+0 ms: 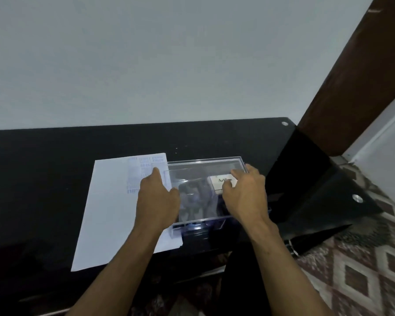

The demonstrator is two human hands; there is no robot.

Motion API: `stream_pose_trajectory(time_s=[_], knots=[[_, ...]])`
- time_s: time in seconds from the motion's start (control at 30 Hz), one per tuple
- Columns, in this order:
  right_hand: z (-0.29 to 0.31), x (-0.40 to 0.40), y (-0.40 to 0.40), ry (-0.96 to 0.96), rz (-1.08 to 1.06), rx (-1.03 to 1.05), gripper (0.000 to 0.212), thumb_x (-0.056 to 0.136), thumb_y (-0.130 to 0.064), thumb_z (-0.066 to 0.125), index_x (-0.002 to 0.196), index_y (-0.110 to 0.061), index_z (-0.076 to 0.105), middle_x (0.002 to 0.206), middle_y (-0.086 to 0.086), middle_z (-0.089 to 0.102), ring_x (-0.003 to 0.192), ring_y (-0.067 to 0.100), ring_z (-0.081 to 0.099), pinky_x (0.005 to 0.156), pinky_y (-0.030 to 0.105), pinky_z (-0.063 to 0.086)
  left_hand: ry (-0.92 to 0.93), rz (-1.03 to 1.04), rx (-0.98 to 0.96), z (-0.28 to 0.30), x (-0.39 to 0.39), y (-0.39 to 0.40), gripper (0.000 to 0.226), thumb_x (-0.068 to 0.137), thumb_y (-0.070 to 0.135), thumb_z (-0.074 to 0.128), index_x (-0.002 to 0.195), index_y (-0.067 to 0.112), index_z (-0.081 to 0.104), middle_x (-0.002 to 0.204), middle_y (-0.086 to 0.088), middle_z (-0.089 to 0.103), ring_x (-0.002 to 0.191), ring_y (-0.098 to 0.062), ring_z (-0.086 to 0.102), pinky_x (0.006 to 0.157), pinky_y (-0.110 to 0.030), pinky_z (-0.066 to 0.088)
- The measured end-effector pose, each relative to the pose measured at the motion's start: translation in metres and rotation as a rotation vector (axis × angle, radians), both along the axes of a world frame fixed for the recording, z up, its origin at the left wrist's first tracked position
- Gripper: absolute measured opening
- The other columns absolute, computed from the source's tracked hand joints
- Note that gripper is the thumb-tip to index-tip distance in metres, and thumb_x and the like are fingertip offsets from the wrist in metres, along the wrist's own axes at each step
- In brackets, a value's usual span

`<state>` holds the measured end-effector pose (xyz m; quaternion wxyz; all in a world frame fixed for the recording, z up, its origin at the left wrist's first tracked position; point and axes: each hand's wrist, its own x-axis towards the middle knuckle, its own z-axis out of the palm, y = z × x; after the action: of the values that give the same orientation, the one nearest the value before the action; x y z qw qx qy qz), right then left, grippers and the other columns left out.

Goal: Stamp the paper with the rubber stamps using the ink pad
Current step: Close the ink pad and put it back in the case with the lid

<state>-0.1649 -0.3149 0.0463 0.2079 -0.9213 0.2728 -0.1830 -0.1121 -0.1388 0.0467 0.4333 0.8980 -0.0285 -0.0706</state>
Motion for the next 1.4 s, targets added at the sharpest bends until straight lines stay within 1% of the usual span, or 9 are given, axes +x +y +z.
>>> stream_pose_trajectory(time_s=[0.23, 0.33, 0.53, 0.8, 0.9, 1.0, 1.13, 1.27, 1.4], knots=[[-0.009, 0.000, -0.033, 0.130, 0.002, -0.017, 0.039, 0.093, -0.031, 0.050, 0.125, -0.012, 0.064, 0.146, 0.017, 0.044, 0.132, 0.032, 0.038, 0.105, 0.040, 0.039, 0.010, -0.017, -0.001, -0.001, -0.012, -0.034, 0.067, 0.101, 0.016, 0.055, 0.159, 0.012, 0.020, 0.164, -0.007, 0.025, 0.148, -0.028, 0.028, 0.116, -0.037, 0.029], [-0.010, -0.002, -0.035, 0.131, 0.007, 0.033, 0.041, 0.096, -0.030, 0.052, 0.133, -0.013, 0.059, 0.153, 0.015, 0.034, 0.134, 0.032, 0.033, 0.105, 0.042, 0.040, 0.017, -0.008, 0.026, -0.005, -0.010, -0.037, 0.067, 0.102, 0.016, 0.054, 0.159, 0.011, 0.019, 0.167, -0.008, 0.018, 0.153, -0.028, 0.019, 0.120, -0.037, 0.022], [-0.017, 0.001, -0.037, 0.118, 0.032, 0.057, 0.042, 0.096, -0.030, 0.054, 0.134, -0.013, 0.057, 0.155, 0.012, 0.031, 0.138, 0.027, 0.028, 0.106, 0.040, 0.040, 0.045, 0.025, 0.022, -0.015, -0.008, -0.037, 0.067, 0.101, 0.015, 0.055, 0.158, 0.010, 0.021, 0.167, -0.008, 0.017, 0.153, -0.028, 0.018, 0.120, -0.037, 0.021], [-0.021, 0.001, -0.038, 0.129, 0.049, -0.018, 0.039, 0.094, -0.034, 0.051, 0.128, -0.016, 0.059, 0.149, 0.011, 0.039, 0.129, 0.028, 0.035, 0.099, 0.040, 0.043, 0.035, 0.023, -0.016, -0.017, -0.009, -0.036, 0.069, 0.100, 0.015, 0.058, 0.159, 0.010, 0.022, 0.167, -0.007, 0.019, 0.152, -0.028, 0.021, 0.119, -0.038, 0.024], [-0.018, -0.003, -0.039, 0.166, 0.054, 0.025, 0.042, 0.094, -0.038, 0.050, 0.132, -0.019, 0.053, 0.154, 0.014, 0.030, 0.131, 0.032, 0.036, 0.099, 0.045, 0.045, 0.039, -0.001, -0.052, -0.018, -0.009, -0.032, 0.072, 0.099, 0.020, 0.060, 0.159, 0.012, 0.021, 0.167, -0.005, 0.018, 0.152, -0.026, 0.019, 0.120, -0.038, 0.022], [-0.017, -0.015, -0.044, 0.198, 0.067, 0.089, 0.057, 0.091, -0.053, 0.055, 0.141, -0.029, 0.044, 0.155, 0.016, 0.021, 0.134, 0.034, 0.035, 0.101, 0.048, 0.046, -0.004, -0.081, -0.060, -0.025, -0.016, -0.023, 0.080, 0.095, 0.044, 0.063, 0.160, 0.024, 0.019, 0.167, 0.000, 0.016, 0.153, -0.021, 0.016, 0.120, -0.040, 0.020], [-0.013, -0.034, -0.054, 0.258, 0.124, 0.273, 0.088, 0.071, -0.079, 0.060, 0.147, -0.043, 0.033, 0.153, 0.007, 0.023, 0.133, 0.027, 0.041, 0.103, 0.043, 0.046, -0.002, -0.208, -0.048, -0.034, -0.034, -0.006, 0.106, 0.070, 0.074, 0.064, 0.158, 0.039, 0.015, 0.169, 0.009, 0.004, 0.155, -0.016, 0.008, 0.120, -0.043, 0.017], [-0.007, -0.046, -0.058, 0.352, 0.228, 0.325, 0.114, 0.055, -0.082, 0.069, 0.151, -0.044, 0.022, 0.149, -0.001, 0.030, 0.131, 0.022, 0.044, 0.102, 0.037, 0.043, -0.012, -0.265, -0.001, -0.041, -0.042, -0.001, 0.120, 0.060, 0.074, 0.072, 0.159, 0.038, 0.016, 0.168, 0.010, -0.007, 0.155, -0.016, 0.005, 0.121, -0.044, 0.019], [-0.005, -0.046, -0.064, 0.354, 0.274, 0.355, 0.129, 0.044, -0.073, 0.080, 0.153, -0.039, 0.022, 0.147, -0.003, 0.030, 0.131, 0.017, 0.041, 0.105, 0.033, 0.040, -0.042, -0.231, -0.014, -0.043, -0.039, -0.003, 0.122, 0.055, 0.071, 0.076, 0.159, 0.034, 0.023, 0.169, 0.008, 0.001, 0.155, -0.015, 0.008, 0.120, -0.038, 0.020]])
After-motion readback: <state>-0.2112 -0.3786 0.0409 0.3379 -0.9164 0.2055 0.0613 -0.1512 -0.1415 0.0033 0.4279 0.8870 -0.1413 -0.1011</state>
